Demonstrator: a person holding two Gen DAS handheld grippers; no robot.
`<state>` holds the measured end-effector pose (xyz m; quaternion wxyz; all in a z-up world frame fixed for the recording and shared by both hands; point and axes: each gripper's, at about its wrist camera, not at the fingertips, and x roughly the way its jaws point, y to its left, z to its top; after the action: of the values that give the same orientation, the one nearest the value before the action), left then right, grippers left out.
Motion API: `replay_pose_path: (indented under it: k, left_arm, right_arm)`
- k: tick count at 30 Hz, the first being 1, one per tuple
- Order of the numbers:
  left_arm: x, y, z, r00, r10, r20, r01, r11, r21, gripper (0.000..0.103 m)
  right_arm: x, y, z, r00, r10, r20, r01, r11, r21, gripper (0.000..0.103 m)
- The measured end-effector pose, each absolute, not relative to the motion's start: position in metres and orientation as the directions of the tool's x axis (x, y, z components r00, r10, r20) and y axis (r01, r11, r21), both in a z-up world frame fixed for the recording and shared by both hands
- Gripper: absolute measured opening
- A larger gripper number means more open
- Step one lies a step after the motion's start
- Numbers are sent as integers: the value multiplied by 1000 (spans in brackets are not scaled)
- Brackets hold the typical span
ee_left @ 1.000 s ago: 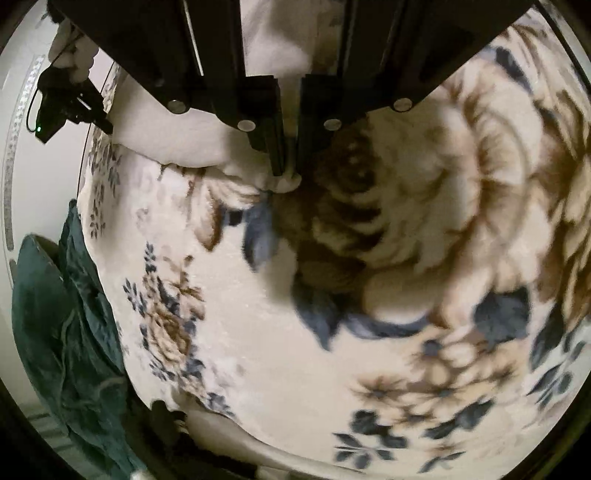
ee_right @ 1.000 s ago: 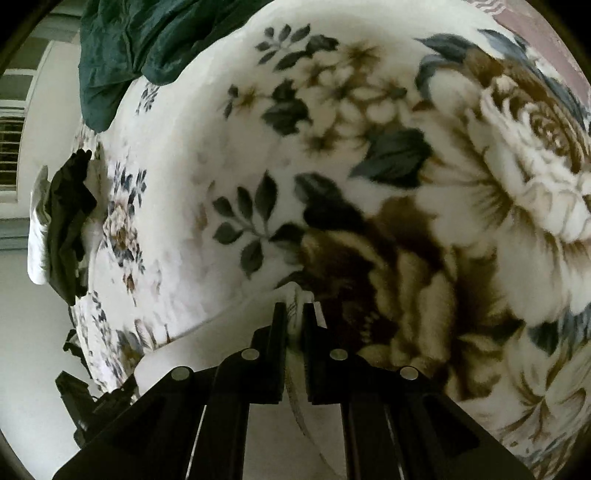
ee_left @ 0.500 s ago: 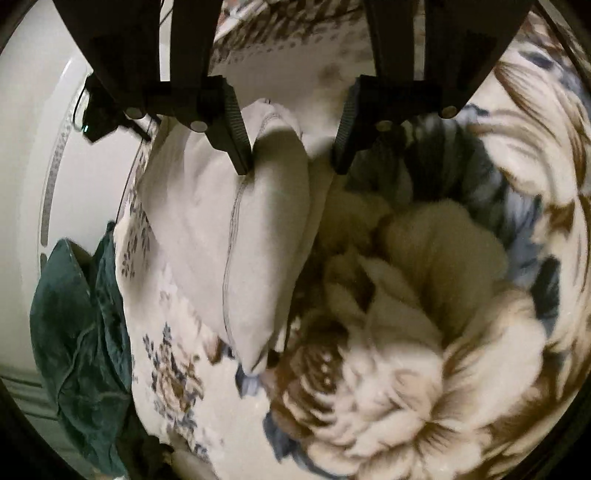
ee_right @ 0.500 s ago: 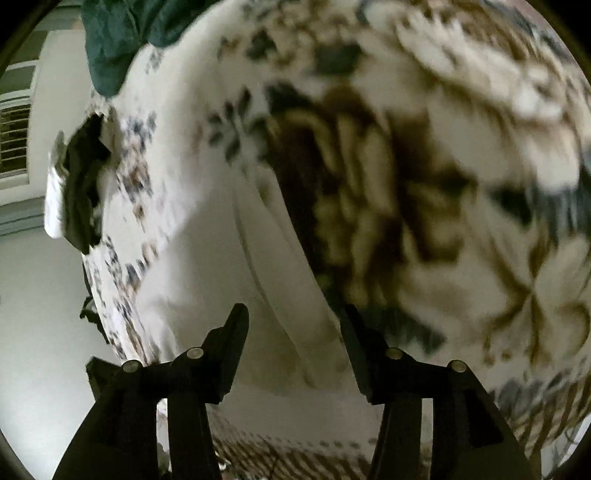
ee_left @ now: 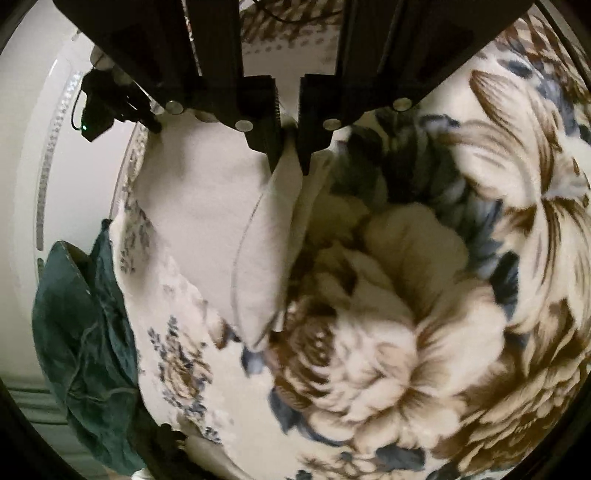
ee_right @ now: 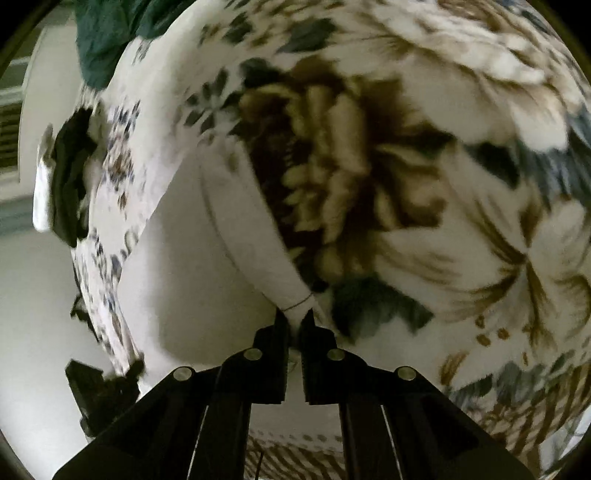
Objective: Fold small clothes
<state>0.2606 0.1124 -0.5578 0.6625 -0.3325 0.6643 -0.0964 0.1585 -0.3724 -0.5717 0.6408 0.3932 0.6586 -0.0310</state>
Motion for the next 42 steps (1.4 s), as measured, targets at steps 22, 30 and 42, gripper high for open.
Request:
replay_pose_path:
  k: [22,30,42]
  left_arm:
    - [333,76,-617,75,-711,-699,-226,671,-706,66]
    - [333,70,-592,143,-686,-714,-174,692,-700,15]
    - [379,104,-481,214,-683,-698,-93,697,-711,15]
  right_arm:
    - [226,-362,-630,205,728,-654,421,538,730,67]
    - [228,-339,-613,198,684,-702,382,606,698,18]
    - [276,-305,-499,227,636,-738,309,671,674,16]
